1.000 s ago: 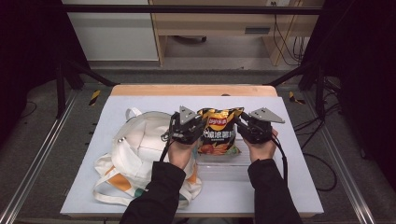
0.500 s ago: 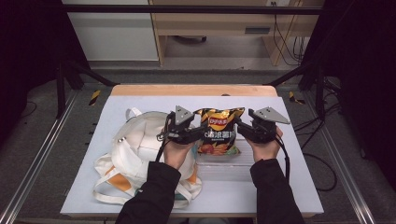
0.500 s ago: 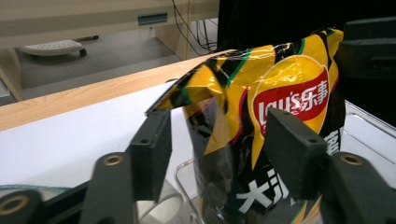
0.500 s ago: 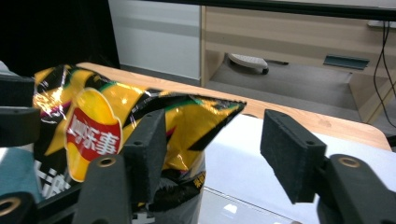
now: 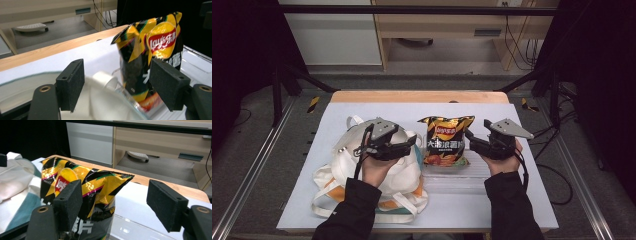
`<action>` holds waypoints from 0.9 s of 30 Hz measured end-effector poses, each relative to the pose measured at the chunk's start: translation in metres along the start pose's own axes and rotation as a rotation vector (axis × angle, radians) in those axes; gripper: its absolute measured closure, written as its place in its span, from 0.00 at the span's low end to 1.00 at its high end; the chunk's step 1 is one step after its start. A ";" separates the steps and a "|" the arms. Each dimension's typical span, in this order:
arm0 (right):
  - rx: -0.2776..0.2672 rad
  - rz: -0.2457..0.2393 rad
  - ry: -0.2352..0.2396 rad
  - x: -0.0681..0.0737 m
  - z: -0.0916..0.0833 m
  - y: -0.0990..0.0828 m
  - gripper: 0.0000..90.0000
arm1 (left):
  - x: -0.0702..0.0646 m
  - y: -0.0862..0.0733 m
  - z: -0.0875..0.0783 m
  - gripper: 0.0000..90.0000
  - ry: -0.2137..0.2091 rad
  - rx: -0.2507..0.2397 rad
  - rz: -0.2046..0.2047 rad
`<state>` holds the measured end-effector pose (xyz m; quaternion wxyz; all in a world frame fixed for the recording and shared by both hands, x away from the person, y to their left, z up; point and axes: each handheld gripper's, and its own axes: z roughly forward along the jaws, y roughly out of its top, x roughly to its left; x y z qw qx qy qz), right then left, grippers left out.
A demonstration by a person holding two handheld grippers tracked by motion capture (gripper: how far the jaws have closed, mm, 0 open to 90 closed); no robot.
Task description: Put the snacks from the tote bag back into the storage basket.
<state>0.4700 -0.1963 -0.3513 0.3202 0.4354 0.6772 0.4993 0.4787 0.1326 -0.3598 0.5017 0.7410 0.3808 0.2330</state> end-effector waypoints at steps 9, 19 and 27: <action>0.022 -0.004 0.034 0.000 -0.015 -0.006 0.28 | 0.023 -0.022 -0.030 0.30 0.034 0.033 0.009; 0.047 -0.006 0.068 -0.003 -0.025 -0.022 0.25 | 0.045 -0.048 -0.061 0.30 0.085 0.058 0.009; 0.057 -0.019 0.073 -0.009 -0.034 -0.037 0.24 | 0.065 -0.069 -0.086 0.30 0.128 0.049 -0.026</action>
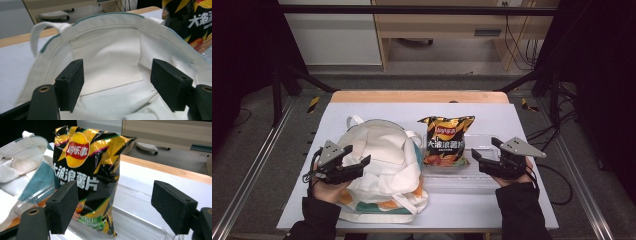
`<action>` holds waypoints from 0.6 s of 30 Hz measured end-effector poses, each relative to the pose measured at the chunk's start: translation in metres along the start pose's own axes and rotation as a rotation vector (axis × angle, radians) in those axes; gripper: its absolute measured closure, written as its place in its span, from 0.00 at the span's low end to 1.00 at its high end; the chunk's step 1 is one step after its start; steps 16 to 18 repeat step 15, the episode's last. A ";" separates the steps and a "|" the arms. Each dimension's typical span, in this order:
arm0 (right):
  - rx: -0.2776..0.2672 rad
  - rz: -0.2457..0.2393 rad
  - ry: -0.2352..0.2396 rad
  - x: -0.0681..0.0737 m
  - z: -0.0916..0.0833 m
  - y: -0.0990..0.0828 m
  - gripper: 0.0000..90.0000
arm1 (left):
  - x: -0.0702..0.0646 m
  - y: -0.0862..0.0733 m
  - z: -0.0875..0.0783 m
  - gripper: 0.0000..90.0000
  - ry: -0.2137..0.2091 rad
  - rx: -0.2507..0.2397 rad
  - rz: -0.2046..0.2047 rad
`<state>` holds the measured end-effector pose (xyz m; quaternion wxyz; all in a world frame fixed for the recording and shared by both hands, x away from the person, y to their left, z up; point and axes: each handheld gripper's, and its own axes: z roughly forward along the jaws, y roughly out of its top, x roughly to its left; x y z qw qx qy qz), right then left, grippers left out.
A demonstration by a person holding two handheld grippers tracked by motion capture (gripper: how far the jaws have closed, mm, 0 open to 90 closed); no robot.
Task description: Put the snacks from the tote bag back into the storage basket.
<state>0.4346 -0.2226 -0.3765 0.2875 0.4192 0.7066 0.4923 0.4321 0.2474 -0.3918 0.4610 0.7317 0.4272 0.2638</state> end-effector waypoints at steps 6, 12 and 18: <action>0.006 -0.008 -0.002 -0.002 -0.006 -0.012 0.23 | 0.014 -0.017 -0.013 0.30 0.027 0.006 -0.017; 0.034 -0.007 -0.029 -0.009 -0.009 -0.023 0.22 | 0.023 -0.031 -0.021 0.31 0.058 0.011 -0.042; 0.041 0.005 -0.042 -0.013 -0.009 -0.027 0.22 | 0.024 -0.038 -0.024 0.32 0.074 0.016 -0.031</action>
